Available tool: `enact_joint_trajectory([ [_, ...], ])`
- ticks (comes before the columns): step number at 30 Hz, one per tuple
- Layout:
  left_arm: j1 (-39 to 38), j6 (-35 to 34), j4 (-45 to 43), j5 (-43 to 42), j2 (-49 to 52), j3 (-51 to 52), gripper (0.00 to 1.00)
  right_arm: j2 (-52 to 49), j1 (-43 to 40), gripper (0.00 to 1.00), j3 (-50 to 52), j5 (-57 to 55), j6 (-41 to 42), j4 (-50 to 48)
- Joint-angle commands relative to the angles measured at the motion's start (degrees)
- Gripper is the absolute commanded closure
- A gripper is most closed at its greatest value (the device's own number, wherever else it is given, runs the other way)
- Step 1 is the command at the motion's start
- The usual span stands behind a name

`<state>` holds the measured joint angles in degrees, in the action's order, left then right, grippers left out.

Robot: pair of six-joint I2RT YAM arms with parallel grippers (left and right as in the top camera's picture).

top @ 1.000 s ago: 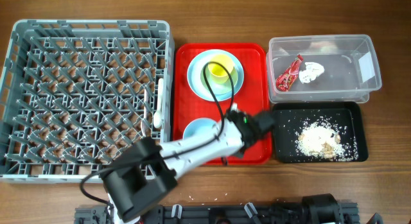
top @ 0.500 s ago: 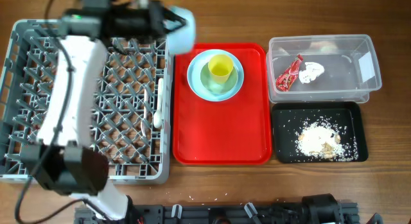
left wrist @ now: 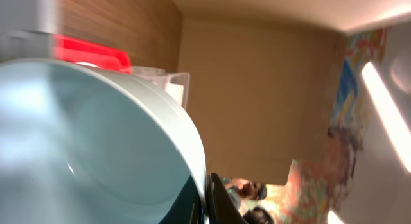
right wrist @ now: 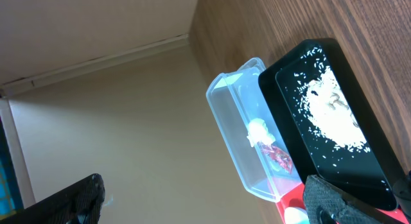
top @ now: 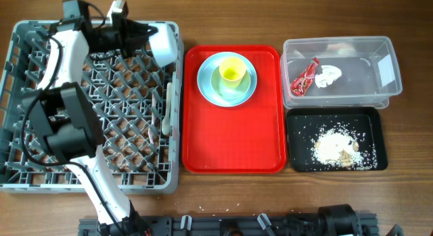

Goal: Sort waste into correct bins and load items into the dishwasher rack
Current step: 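Lift the bowl with the left gripper and carry it into the rack, then set the bowl in the rack's back row and open the left gripper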

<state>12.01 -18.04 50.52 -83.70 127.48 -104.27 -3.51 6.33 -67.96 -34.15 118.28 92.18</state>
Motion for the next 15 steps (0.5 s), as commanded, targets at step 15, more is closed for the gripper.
enact_joint_trajectory([
  [15, 11.9, 5.6, 5.9, 25.1, -1.5, 0.8, 0.8, 0.3, 0.0, 0.01, 0.1, -0.5, 0.4, -0.1],
])
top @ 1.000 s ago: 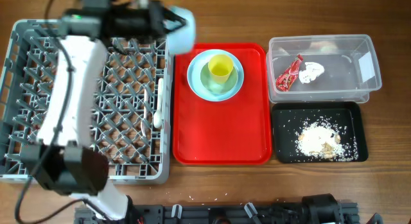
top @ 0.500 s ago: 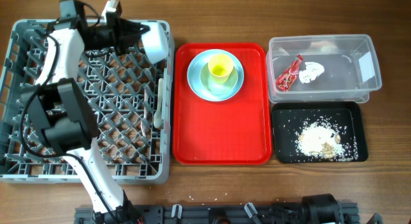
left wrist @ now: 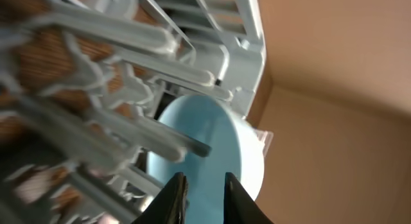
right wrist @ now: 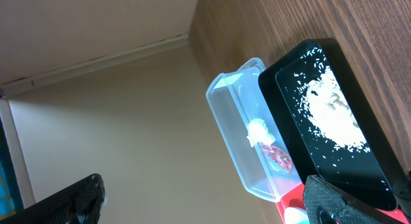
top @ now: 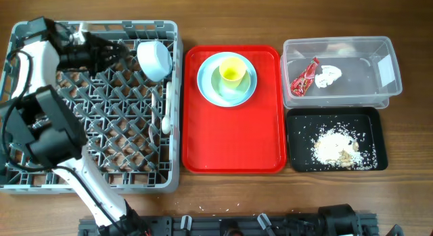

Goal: Sort waste into correct bins and load items into the dishwasher rack
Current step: 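Set the bowl in the rack's back row and open the left gripper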

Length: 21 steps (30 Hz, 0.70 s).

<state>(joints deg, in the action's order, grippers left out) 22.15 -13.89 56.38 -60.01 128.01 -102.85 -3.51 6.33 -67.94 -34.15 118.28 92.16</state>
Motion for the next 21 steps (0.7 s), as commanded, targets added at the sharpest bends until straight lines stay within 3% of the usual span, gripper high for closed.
enact_joint_trajectory([
  [1, 2.2, 1.5, 0.3, 1.4, -2.9, -0.8, 0.8, 0.3, 0.0, 0.0, 0.1, -0.5, 0.4, -0.1],
  [7, 1.3, 1.5, 2.9, 5.9, -13.2, -0.8, 0.8, 0.3, 0.0, 0.0, 0.1, -0.5, 0.4, -0.1],
  [10, -5.6, 1.5, 5.7, 21.6, -19.2, -0.8, 0.8, 0.3, 0.0, 0.0, 0.1, -0.5, 0.4, -0.1],
  [14, -19.7, 1.5, 5.3, 36.3, -19.2, -0.6, 0.96, 0.3, 0.0, 0.0, 0.1, -0.5, 0.4, -0.1],
  [17, -29.1, -1.0, 2.9, 46.6, -16.5, -0.6, 0.96, 0.3, 0.0, 0.0, 0.1, -0.5, 0.4, -0.1],
  [21, -36.1, -2.3, -0.2, 59.7, -12.3, -0.6, 0.96, 0.3, 0.0, 0.0, 0.1, -0.5, 0.4, -0.1],
])
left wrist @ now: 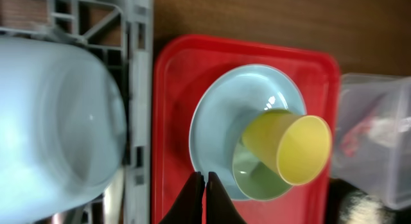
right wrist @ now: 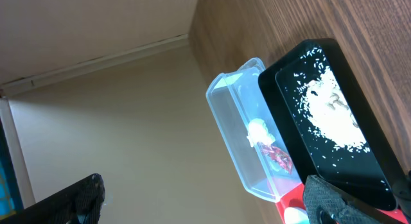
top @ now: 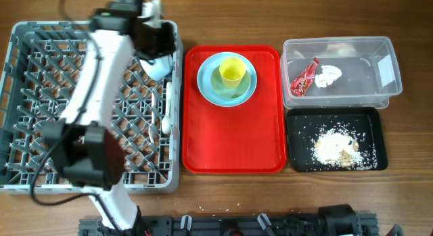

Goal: Sort waste into correct bins and load items into the dishwasher rack
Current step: 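Set the bowl in the rack's back row and open the left gripper, then move the left gripper to the yellow cup on the plate and grasp it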

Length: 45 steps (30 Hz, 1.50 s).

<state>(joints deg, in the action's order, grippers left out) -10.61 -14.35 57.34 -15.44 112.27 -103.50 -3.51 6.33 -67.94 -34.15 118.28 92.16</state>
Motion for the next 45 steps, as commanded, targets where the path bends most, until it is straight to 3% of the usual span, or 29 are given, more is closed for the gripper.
enact_joint_trajectory([
  [1, -3.9, -2.9, -1.1, 18.9, 4.1, 0.1, 0.96, 0.3, 0.0, 0.0, 0.1, -0.5, 0.4, -0.1],
  [7, -0.2, -3.1, 3.1, 31.9, 4.8, 0.1, 0.96, 0.3, 0.0, 0.0, 0.1, -0.5, 0.4, -0.1],
  [10, 3.9, -4.1, 5.7, 34.4, 4.7, 0.1, 0.96, 0.3, 0.0, 0.0, 0.1, -0.5, 0.4, -0.1],
  [13, 7.9, -6.1, 6.7, 33.7, 3.0, 0.0, 0.96, 0.3, 0.0, 0.0, 0.1, -0.5, 0.4, -0.1],
  [17, 8.8, -6.3, 6.2, 22.4, -3.8, 0.0, 0.95, 0.3, 0.0, 0.0, 0.1, -0.5, 0.4, -0.1],
  [21, 4.0, -6.2, 3.6, 11.8, -11.6, 0.0, 0.85, 0.3, 0.0, 0.0, 0.1, -0.5, 0.4, -0.1],
  [24, -2.6, -6.2, 1.6, 10.3, -14.6, 0.0, 0.56, 0.3, 0.0, 0.0, 0.1, -0.5, 0.4, -0.1],
  [25, -5.8, -6.2, 0.9, 10.3, -14.6, 0.0, 0.54, 0.3, 0.0, 0.0, 0.1, -0.5, 0.4, -0.1],
  [33, -22.8, -5.4, -5.8, 16.0, -4.9, 0.1, 0.53, 0.3, 0.0, 0.0, 0.1, -0.5, 0.4, -0.1],
  [39, -26.6, -5.4, -11.8, 16.6, 5.2, 0.1, 0.59, 0.3, 0.0, 0.0, 0.1, -0.5, 0.4, -0.1],
  [45, -26.6, -5.4, -12.4, 18.6, 10.9, 0.1, 0.67, 0.3, 0.0, 0.0, 0.1, -0.5, 0.4, -0.1],
])
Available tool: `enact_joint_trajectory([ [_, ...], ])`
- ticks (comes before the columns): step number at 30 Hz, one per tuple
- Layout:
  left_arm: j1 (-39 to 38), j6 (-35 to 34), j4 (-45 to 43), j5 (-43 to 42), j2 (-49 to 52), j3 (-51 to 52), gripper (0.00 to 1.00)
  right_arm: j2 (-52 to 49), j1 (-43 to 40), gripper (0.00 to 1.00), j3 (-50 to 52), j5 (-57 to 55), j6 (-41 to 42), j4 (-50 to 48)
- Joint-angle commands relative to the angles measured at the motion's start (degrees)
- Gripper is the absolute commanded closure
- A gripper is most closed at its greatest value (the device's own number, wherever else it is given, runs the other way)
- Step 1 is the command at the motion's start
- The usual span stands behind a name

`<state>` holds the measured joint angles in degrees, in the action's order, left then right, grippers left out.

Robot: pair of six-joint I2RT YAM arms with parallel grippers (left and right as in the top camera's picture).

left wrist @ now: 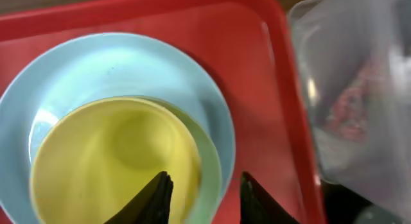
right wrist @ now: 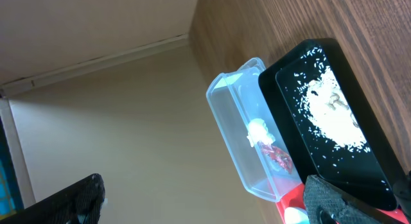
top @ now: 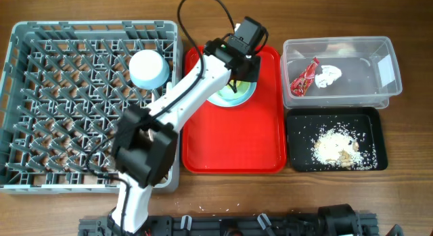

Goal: Sort waste into correct bins and load items into the dishwasher rack
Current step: 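Move the left gripper to the yellow cup on the plate and grasp it, then carry the yellow cup into the rack and lower it between the tines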

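A yellow cup (left wrist: 109, 160) stands in a green bowl (left wrist: 210, 179) on a light-blue plate (left wrist: 128, 63) at the back of the red tray (top: 230, 141). My left gripper (left wrist: 204, 198) hovers open right over them, one fingertip above the cup and the other outside the green rim. In the overhead view the gripper (top: 238, 63) hides the cup. A pale-blue bowl (top: 149, 68) rests upside down in the grey dishwasher rack (top: 40, 168). My right gripper (right wrist: 205, 205) is open and empty, out of the overhead view.
A clear bin (top: 342, 67) at the back right holds a red wrapper (top: 304, 77) and a white crumpled piece (top: 328, 75). In front of it a black tray (top: 335, 141) carries spilled rice. The left arm reaches across the rack's right edge.
My left gripper was shut above the rack's right edge beside the pale-blue bowl. Now it is open over the yellow cup on the red tray. The right arm has not moved.
At first my left gripper held the pale-blue bowl at the rack's back right corner. Then the bowl lay in the rack with the gripper drawn back to its left. After that the gripper was shut above the rack's edge, and now it is open over the cup.
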<state>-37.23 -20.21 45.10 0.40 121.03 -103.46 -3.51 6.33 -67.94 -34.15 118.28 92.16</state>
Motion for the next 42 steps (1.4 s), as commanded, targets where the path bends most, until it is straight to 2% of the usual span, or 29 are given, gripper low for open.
enact_joint_trajectory([
  [1, 0.0, 0.5, -0.1, 3.6, 2.6, 0.0, 0.71, 0.3, 0.0, 0.01, 0.1, -0.5, 0.4, -0.1],
  [2, 0.0, 0.5, -0.1, 3.6, 2.8, 0.0, 0.81, 0.3, 0.0, 0.0, 0.1, -0.5, 0.4, -0.1],
  [4, 0.0, 0.5, -0.3, 3.6, 2.8, 0.0, 0.96, 0.3, 0.0, 0.0, 0.1, -0.5, 0.4, -0.1],
  [7, 0.3, 0.5, -0.4, 3.6, 2.1, -0.1, 0.96, 0.3, 0.0, 0.0, 0.1, -0.5, 0.4, -0.1],
  [11, 1.2, 0.4, 1.3, 3.6, -3.7, -0.1, 0.96, 0.3, 0.0, 0.0, 0.1, -0.5, 0.4, -0.1],
  [13, 1.9, 0.4, 3.2, 3.5, -9.0, -0.1, 0.96, 0.3, 0.0, 0.0, 0.1, -0.5, 0.4, -0.1],
  [18, 4.4, 0.2, 12.2, 3.5, -29.5, -0.1, 0.96, 0.3, 0.0, 0.0, 0.1, -0.5, 0.4, -0.1],
  [21, 7.1, -0.2, 17.6, 1.2, -37.0, 0.0, 0.96, 0.3, 0.0, 0.0, 0.1, -0.5, 0.4, -0.1],
  [24, 14.4, -0.2, 27.2, -4.2, -42.7, 0.0, 0.96, 0.3, 0.0, 0.0, 0.1, -0.5, 0.4, -0.1],
  [27, 22.8, 2.3, 34.5, -15.1, -42.7, 1.1, 0.96, 0.3, 0.0, 0.0, 0.1, -0.5, 0.4, -0.1],
  [31, 34.3, 15.7, 35.5, -42.2, -42.5, 11.1, 0.96, 0.3, 0.0, 0.0, 0.1, -0.5, 0.4, -0.1],
  [34, 44.8, 24.3, 35.1, -57.9, -42.5, 21.7, 0.96, 0.3, 0.0, 0.0, 0.1, -0.5, 0.4, -0.1],
  [37, 54.9, 30.3, 34.9, -65.7, -41.2, 32.0, 0.96, 0.3, 0.0, 0.0, 0.1, -0.5, 0.4, -0.1],
  [42, 62.2, 36.2, 34.2, -67.1, -36.3, 41.8, 0.96, 0.3, 0.0, 0.0, 0.1, -0.5, 0.4, -0.1],
])
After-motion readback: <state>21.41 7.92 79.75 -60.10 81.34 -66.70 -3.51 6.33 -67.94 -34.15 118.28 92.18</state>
